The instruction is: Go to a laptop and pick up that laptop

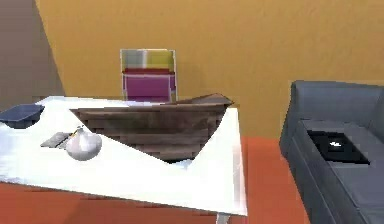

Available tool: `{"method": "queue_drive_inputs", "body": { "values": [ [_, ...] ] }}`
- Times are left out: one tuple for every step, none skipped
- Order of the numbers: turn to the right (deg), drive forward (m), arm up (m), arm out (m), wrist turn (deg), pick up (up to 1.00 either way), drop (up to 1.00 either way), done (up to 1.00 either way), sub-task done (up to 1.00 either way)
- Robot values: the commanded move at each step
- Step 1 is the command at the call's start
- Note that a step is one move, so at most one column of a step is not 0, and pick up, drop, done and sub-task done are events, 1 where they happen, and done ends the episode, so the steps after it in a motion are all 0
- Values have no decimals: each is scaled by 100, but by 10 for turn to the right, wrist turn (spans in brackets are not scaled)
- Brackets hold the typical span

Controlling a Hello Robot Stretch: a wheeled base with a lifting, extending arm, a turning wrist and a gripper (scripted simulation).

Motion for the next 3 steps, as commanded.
{"method": "queue_drive_inputs", "body": {
  "values": [
    [450,0,0,0,0,0,0,0,0],
    [0,65,0,0,0,0,0,0,0],
    [-330,0,0,0,0,0,0,0,0]
  ]
}}
